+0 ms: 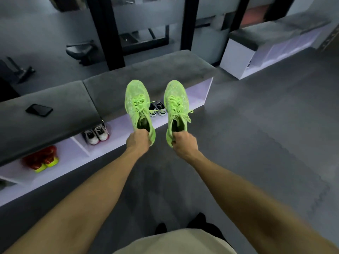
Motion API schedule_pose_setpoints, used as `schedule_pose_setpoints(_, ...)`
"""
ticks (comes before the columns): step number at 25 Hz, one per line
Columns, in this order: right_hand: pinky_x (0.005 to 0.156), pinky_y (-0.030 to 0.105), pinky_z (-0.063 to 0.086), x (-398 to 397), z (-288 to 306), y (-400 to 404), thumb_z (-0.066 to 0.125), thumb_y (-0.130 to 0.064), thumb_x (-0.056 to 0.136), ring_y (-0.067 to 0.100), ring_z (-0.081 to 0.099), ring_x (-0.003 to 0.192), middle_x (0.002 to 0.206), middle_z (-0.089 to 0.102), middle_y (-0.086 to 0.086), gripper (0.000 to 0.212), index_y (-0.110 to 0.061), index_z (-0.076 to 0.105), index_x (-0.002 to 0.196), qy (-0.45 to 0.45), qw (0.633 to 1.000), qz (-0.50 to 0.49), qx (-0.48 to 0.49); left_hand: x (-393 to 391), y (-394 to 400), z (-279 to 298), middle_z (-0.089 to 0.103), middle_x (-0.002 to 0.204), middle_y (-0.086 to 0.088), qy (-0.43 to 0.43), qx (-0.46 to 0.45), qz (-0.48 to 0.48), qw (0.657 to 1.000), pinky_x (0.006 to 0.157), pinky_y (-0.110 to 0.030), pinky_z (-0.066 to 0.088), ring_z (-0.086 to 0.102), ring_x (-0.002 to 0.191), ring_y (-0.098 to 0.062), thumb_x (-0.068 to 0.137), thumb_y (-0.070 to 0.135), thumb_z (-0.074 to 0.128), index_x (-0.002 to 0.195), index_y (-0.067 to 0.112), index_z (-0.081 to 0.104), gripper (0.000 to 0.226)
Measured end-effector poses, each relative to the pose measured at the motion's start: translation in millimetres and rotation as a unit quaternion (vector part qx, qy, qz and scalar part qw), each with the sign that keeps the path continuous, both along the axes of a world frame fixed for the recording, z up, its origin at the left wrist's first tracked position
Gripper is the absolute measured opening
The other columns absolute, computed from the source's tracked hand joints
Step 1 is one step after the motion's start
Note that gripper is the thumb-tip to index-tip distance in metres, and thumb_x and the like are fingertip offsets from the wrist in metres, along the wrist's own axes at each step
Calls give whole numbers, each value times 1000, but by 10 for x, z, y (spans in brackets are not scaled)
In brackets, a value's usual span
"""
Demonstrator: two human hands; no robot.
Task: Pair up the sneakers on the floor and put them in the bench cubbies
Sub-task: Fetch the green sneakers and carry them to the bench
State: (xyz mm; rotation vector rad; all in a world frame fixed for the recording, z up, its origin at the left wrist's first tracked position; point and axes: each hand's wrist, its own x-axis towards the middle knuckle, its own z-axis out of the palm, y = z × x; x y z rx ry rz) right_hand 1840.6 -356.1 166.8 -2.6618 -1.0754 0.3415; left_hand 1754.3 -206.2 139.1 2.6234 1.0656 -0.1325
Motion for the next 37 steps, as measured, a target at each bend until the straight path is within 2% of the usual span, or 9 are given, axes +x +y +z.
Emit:
schedule_pose_setpoints(5,64,33,37,348,-8,354,52,-9,87,41,63,89,97,62,19,15,-6,63,97,-12,995,103,-14,114,159,-10,65,100,-20,-12,-14,79,997,68,-36,45,62,94,-40,84,20,68,96,5,67,20)
schedule_pose_setpoints(12,66,36,41,991,-32,639,53,-7,86,42,63,90,99,64,20,15,-5,62,98,-28,976,215,-23,420,131,71,63,104,-20,-4,-3,175,985,73,-39,48,61,97,-40,86,20,69,99,3,65,22)
schedule_pose_setpoints(15,69,37,44,1089,-65,705,55,-10,87,42,62,92,100,64,20,16,-5,62,101,-30,970,241,-20,457,155,76,62,105,-20,-3,-1,197,980,72,-38,47,61,97,-40,86,19,67,100,3,65,21)
schedule_pose_setpoints(23,64,35,38,880,-388,1101,55,-10,85,43,61,88,96,63,20,12,-5,61,93,-32,962,273,-8,253,419,-106,62,101,-17,2,-6,201,980,69,-34,43,61,95,-38,88,20,66,99,5,66,18)
schedule_pose_setpoints(27,63,33,36,811,-863,1426,53,-7,85,41,61,85,90,63,18,9,-5,60,90,-33,960,278,-6,149,685,-585,57,88,-12,17,-21,210,977,66,-32,42,61,90,-36,87,19,66,93,7,66,14)
schedule_pose_setpoints(30,62,34,35,836,-1322,1713,53,-8,84,42,61,85,90,63,19,8,-5,59,88,-20,957,287,-15,144,911,-1074,53,87,-9,27,-47,223,973,68,-33,42,61,93,-36,87,19,67,91,8,65,12)
schedule_pose_setpoints(34,62,34,36,988,-2155,2251,53,-9,85,41,61,87,94,63,18,10,-6,60,91,5,949,310,-58,291,1373,-1904,59,95,-12,58,-85,236,966,70,-33,41,60,97,-35,89,20,65,96,9,66,14)
schedule_pose_setpoints(37,62,33,37,1092,-2858,2635,53,-11,86,40,62,87,94,64,16,11,-7,61,92,17,941,328,-82,435,1716,-2597,57,90,-11,73,-118,242,960,68,-32,41,61,95,-35,88,19,66,94,8,66,13)
